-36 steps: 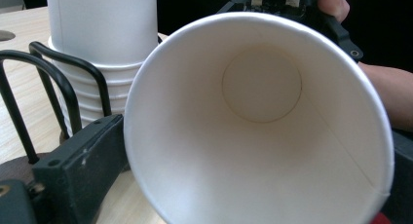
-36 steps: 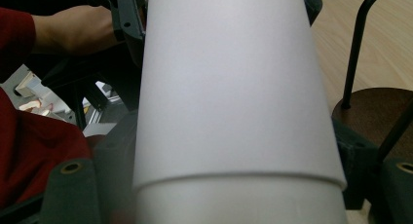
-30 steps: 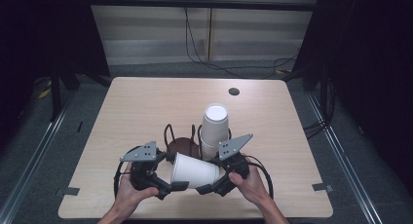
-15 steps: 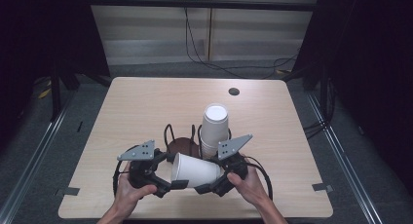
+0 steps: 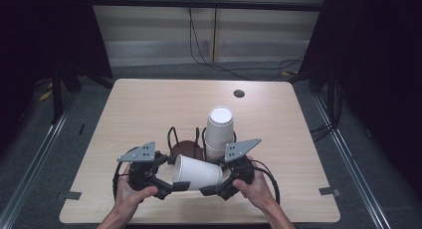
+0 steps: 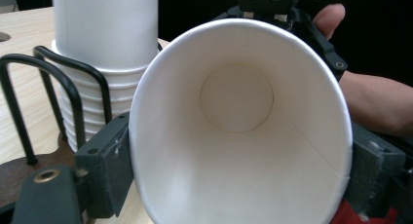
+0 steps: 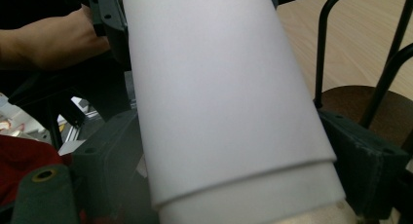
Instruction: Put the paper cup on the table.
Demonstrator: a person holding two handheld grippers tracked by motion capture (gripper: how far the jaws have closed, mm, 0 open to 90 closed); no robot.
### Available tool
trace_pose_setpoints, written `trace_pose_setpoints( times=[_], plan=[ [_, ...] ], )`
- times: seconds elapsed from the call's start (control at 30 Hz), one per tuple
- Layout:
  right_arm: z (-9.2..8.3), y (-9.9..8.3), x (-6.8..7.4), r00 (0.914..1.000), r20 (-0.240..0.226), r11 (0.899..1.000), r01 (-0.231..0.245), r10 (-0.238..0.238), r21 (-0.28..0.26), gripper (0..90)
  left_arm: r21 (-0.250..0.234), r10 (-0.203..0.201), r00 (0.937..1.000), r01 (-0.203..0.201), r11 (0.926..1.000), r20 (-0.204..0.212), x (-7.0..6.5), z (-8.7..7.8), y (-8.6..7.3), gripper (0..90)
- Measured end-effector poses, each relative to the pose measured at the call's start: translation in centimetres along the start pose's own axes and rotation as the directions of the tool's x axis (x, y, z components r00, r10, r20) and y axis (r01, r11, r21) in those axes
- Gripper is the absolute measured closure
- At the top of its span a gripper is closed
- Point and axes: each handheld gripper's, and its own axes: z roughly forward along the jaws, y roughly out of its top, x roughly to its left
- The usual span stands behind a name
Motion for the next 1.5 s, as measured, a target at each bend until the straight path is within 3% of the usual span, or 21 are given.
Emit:
trace_pose_setpoints(
  times=[0.2, 0.43, 0.7, 0.8, 1.1, 1.17, 1.2, 1.4, 1.5],
  plan=[
    [-0.5, 0.1, 0.0, 0.9985, 0.051, 1.000, -0.018, 0.018, -0.016, 14.2, 0.011, -0.004, 0.9993, 0.004, 0.9999, -0.038, 0.0, -0.9, 0.3, 15.0],
    [-1.0, 0.2, 0.1, 0.9958, 0.088, 1.000, -0.020, 0.022, -0.024, 14.5, 0.009, -0.011, 0.9986, 0.012, 0.9999, -0.052, 0.3, -1.4, 0.4, 14.7],
    [-2.3, 0.1, 0.0, 0.9898, 0.139, 0.999, -0.025, 0.031, -0.047, 14.5, 0.044, -0.042, 0.9964, 0.046, 0.9980, -0.073, 0.6, -1.5, 0.0, 14.6],
    [-2.8, -0.2, 0.1, 0.9831, 0.173, 0.997, -0.050, 0.060, -0.061, 14.6, 0.058, -0.051, 0.9940, 0.057, 0.9967, -0.097, 0.7, -1.7, -0.1, 14.6],
    [-4.4, -1.4, 0.5, 0.9623, 0.257, 0.995, -0.071, 0.088, -0.076, 14.7, 0.081, -0.052, 0.9938, 0.060, 0.9949, -0.099, 0.7, -2.4, 0.0, 14.7],
    [-4.6, -1.7, 0.4, 0.9475, 0.304, 0.994, -0.082, 0.100, -0.070, 16.1, 0.079, -0.062, 0.9927, 0.070, 0.9944, -0.103, 0.7, -2.5, -0.2, 14.6],
    [-4.7, -1.9, 0.2, 0.9450, 0.310, 0.994, -0.087, 0.105, -0.071, 16.1, 0.102, -0.058, 0.9935, 0.068, 0.9925, -0.098, 0.8, -2.5, -0.4, 14.5],
    [-5.3, -2.5, 0.0, 0.9299, 0.344, 0.990, -0.104, 0.129, -0.091, 16.1, 0.135, -0.057, 0.9927, 0.071, 0.9884, -0.107, 0.7, -3.4, -0.8, 14.4],
    [-5.4, -2.6, -0.1, 0.9291, 0.345, 0.990, -0.106, 0.133, -0.096, 16.1, 0.151, -0.053, 0.9924, 0.069, 0.9861, -0.111, 0.7, -3.8, -1.0, 14.4]
  ],
)
